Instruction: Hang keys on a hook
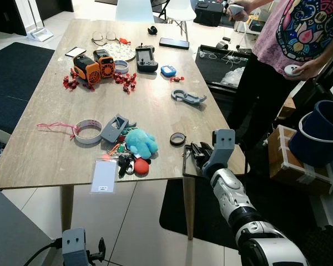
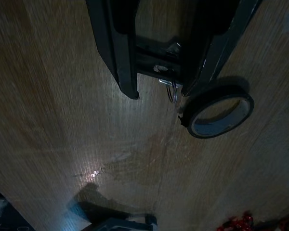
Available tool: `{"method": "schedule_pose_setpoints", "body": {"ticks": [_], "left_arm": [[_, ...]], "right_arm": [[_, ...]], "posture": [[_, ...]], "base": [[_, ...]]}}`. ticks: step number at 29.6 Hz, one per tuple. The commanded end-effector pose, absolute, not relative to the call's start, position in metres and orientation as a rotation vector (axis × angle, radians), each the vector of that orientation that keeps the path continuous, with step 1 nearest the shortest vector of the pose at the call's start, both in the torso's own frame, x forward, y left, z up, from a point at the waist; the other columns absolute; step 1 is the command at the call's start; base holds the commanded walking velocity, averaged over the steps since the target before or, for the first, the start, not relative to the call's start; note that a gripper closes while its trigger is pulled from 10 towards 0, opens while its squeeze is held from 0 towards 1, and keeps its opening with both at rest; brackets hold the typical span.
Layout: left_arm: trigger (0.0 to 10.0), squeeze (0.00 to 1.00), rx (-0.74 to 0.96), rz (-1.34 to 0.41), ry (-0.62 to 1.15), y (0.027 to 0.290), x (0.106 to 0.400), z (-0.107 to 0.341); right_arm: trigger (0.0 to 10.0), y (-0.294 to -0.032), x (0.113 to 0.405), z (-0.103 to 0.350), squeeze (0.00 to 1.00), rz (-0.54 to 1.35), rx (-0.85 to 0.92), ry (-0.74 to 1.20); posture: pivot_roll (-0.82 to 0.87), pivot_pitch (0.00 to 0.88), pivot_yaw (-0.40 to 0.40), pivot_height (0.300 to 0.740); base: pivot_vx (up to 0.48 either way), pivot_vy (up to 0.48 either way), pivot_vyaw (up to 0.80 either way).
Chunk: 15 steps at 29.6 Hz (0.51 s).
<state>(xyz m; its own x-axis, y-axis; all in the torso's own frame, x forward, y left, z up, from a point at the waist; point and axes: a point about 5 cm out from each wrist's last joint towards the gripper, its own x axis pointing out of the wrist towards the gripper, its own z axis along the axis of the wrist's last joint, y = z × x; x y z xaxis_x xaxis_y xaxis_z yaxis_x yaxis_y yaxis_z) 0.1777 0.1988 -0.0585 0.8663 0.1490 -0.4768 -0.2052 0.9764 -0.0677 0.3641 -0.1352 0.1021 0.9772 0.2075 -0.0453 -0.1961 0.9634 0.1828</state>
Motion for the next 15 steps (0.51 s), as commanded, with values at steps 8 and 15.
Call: {"method": "schedule_pose_setpoints", "body": {"ticks": [8,15], "left_arm": [[10.0,0.0,-0.125,0.182,0.517,0.1966,0.1719,-0.0625],[10.0,0.0,-0.123,0.181,0.518,0.1969,0.1723,-0.0624]], "right_arm": [[0.3,-0.1401,0.3625,0.098,0.0,0.187,0.18,0.076],[0.0,-0.1413,0.3624,0.0975,0.0,0.182,0.187,0.075]], "posture": [[0.06,0.127,-0.079,0.74],[0.06,0.127,-0.079,0.74]], "base": [[0.0,0.0,0.0],[0.0,0.0,0.0]]}}
